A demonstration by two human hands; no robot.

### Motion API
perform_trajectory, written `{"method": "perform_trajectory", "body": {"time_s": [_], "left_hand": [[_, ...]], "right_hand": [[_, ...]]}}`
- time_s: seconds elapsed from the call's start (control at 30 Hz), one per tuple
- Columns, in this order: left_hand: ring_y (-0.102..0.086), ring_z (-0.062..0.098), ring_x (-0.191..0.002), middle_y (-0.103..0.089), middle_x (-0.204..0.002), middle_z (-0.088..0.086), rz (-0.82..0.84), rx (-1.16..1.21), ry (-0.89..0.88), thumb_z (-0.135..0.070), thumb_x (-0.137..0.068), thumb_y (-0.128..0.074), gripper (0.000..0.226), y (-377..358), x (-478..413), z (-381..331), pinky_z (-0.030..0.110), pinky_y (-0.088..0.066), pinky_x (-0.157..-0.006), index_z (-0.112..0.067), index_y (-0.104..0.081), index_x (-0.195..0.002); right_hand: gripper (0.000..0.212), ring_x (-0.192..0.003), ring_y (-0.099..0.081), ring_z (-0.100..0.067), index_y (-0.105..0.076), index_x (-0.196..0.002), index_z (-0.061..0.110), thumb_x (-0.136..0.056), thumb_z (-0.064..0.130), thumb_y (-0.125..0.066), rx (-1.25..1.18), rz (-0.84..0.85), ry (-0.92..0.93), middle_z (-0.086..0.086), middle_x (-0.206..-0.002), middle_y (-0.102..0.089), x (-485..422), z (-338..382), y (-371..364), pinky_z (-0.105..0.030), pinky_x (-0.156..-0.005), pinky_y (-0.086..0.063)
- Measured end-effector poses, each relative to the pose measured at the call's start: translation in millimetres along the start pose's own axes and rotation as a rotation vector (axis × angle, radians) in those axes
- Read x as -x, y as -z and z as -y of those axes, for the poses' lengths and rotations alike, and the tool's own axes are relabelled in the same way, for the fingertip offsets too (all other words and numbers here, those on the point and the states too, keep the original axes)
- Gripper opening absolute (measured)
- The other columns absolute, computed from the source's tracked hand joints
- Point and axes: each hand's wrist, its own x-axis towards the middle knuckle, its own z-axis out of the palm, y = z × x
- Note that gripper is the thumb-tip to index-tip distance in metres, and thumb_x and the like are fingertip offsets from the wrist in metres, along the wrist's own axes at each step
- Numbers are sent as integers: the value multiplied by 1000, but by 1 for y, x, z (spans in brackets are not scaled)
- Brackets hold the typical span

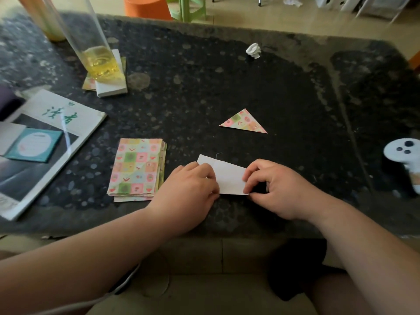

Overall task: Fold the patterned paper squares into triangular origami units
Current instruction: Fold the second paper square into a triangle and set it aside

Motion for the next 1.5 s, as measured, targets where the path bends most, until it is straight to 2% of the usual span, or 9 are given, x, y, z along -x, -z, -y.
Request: {"method": "perform_trajectory", "body": {"time_s": [0.27,0.47,0.7,0.8,0.9,1.0,1.1,1.23,1.5], "left_hand": [[-54,13,-103,-64,-111,-11,-67,55,-54,-27,-101,-57,16,-2,-3,3,32,-43,-93,-26,-73,-103],[-64,18,-89,-71,-92,-7,-162,92,-135,-12,-90,-66,12,1,-6,9,42,-53,-83,-21,-74,-92],[-59,9,-100,-70,-100,-7,-268,202,-143,-3,-87,-73,18,11,-7,15,32,-49,-93,-18,-75,-96],[-51,15,-122,-64,-120,-8,-218,83,-10,-18,-87,-77,32,15,-12,14,39,-42,-105,-26,-69,-118],[-35,16,-134,-48,-139,-11,-126,18,42,-47,-83,-75,63,19,-9,7,38,-32,-112,-33,-52,-139],[-49,20,-114,-58,-124,-7,-206,-34,-180,-48,-86,-63,43,18,-4,-4,37,-42,-94,-29,-66,-124],[-61,20,-86,-68,-97,-3,-219,16,-265,-25,-90,-62,19,13,-4,-6,38,-55,-73,-20,-78,-98],[-67,19,-88,-72,-93,-3,-189,73,-119,-4,-86,-73,15,8,-4,9,32,-57,-80,-17,-79,-90],[-52,7,-95,-69,-102,-16,-124,111,3,-25,-92,-72,8,4,1,17,24,-47,-86,-27,-79,-96]], "right_hand": [[14,-106,-56,3,-74,-84,34,-87,22,-80,-65,-57,-17,23,-106,-58,0,2,-3,-12,-89,-44],[30,-97,-60,0,-66,-83,40,-87,14,-79,-88,-127,-18,20,-101,-59,-2,2,-6,-17,-85,-48],[11,-103,-49,-8,-76,-87,19,-83,10,-80,56,-444,113,10,-104,-61,-3,-13,-10,-20,-85,-44],[12,-99,-55,-17,-68,-78,14,-78,6,-77,111,-535,252,1,-101,-66,2,-2,-7,-33,-82,-49],[21,-77,-50,-18,-49,-72,22,-78,12,-67,249,-465,184,5,-79,-54,9,22,-4,-36,-62,-45],[36,-68,-42,-14,-33,-69,32,-87,21,-62,303,-322,100,11,-72,-39,12,42,-9,-30,-55,-32],[18,-70,-45,-16,-49,-75,26,-87,21,-61,291,-332,170,11,-75,-44,14,46,-13,-31,-57,-32],[6,-82,-50,-16,-65,-80,21,-85,23,-65,255,-303,298,6,-83,-58,10,31,-20,-32,-63,-44],[2,-98,-53,1,-78,-90,30,-91,29,-77,-55,-191,120,18,-94,-64,-7,9,-26,-13,-79,-40]]}}
